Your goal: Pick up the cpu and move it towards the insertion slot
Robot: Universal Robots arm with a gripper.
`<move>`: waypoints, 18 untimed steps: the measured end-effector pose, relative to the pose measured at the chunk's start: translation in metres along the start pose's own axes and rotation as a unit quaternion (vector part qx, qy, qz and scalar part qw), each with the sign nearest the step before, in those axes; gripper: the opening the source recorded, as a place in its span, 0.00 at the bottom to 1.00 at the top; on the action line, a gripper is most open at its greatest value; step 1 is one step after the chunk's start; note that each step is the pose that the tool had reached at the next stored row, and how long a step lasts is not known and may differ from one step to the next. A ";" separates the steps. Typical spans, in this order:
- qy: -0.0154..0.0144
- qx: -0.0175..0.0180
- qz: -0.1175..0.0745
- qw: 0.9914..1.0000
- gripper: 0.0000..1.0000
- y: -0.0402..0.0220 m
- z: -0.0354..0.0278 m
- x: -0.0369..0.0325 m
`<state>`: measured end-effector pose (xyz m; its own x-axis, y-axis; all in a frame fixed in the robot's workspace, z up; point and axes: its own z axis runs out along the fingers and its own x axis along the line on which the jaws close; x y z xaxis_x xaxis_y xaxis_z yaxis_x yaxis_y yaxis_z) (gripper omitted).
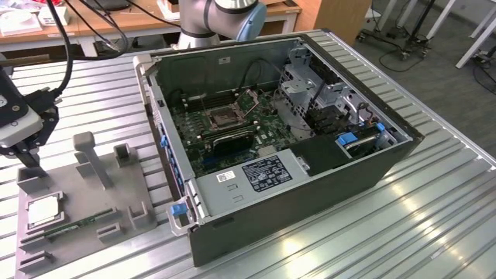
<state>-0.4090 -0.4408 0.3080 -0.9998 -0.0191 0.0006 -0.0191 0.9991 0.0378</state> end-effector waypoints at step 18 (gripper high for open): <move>0.000 0.000 0.000 1.000 0.11 0.0001 0.0016 0.0101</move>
<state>-0.4191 -0.4408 0.3065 -0.9998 -0.0191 0.0003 -0.0191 0.9991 0.0379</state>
